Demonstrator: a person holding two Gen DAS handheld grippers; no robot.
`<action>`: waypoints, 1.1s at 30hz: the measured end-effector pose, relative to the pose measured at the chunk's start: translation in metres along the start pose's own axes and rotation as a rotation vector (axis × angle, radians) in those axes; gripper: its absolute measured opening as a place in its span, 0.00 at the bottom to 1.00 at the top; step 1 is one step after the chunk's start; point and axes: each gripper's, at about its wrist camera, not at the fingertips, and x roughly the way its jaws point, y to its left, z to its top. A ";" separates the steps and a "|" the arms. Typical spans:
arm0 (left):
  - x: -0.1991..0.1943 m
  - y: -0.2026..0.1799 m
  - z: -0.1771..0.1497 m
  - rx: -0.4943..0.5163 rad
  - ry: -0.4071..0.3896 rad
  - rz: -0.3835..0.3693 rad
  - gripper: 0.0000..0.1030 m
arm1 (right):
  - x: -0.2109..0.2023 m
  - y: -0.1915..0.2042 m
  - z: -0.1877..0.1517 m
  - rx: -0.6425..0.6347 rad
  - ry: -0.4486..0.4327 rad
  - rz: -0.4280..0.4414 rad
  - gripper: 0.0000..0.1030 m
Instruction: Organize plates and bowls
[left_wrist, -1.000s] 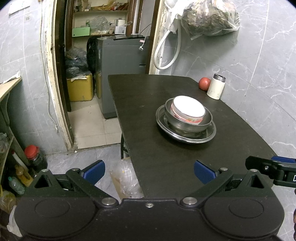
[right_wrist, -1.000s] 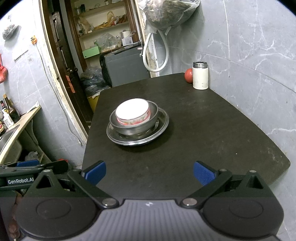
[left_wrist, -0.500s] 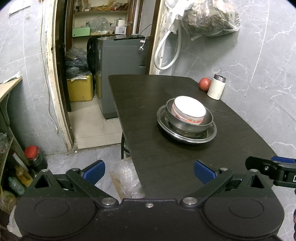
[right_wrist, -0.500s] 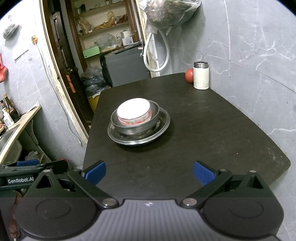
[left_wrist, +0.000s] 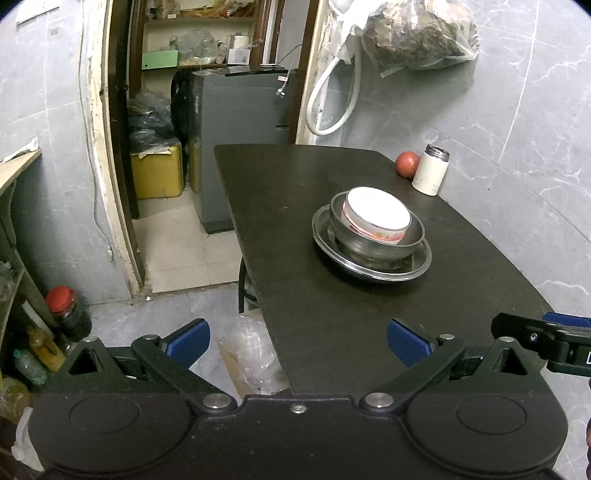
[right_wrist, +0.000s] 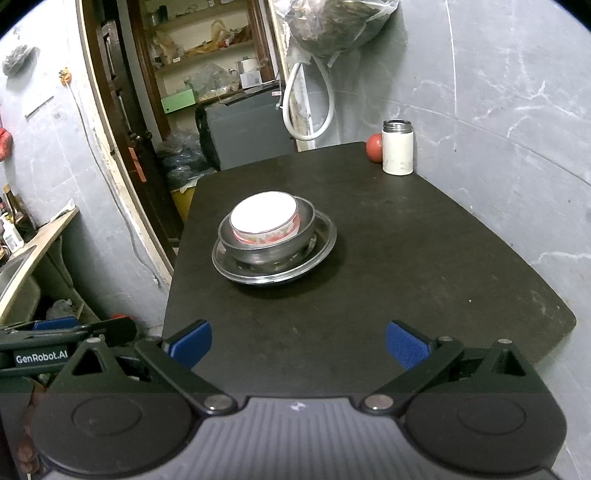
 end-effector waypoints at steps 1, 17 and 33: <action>0.001 0.000 0.000 0.000 0.001 -0.001 0.99 | 0.000 0.000 0.000 0.000 0.000 -0.001 1.00; 0.005 -0.003 0.000 0.003 0.000 -0.025 0.99 | 0.001 -0.002 -0.002 0.005 0.005 -0.013 1.00; 0.006 -0.006 -0.001 0.016 0.026 0.000 0.99 | 0.000 -0.003 -0.001 0.005 0.006 -0.015 1.00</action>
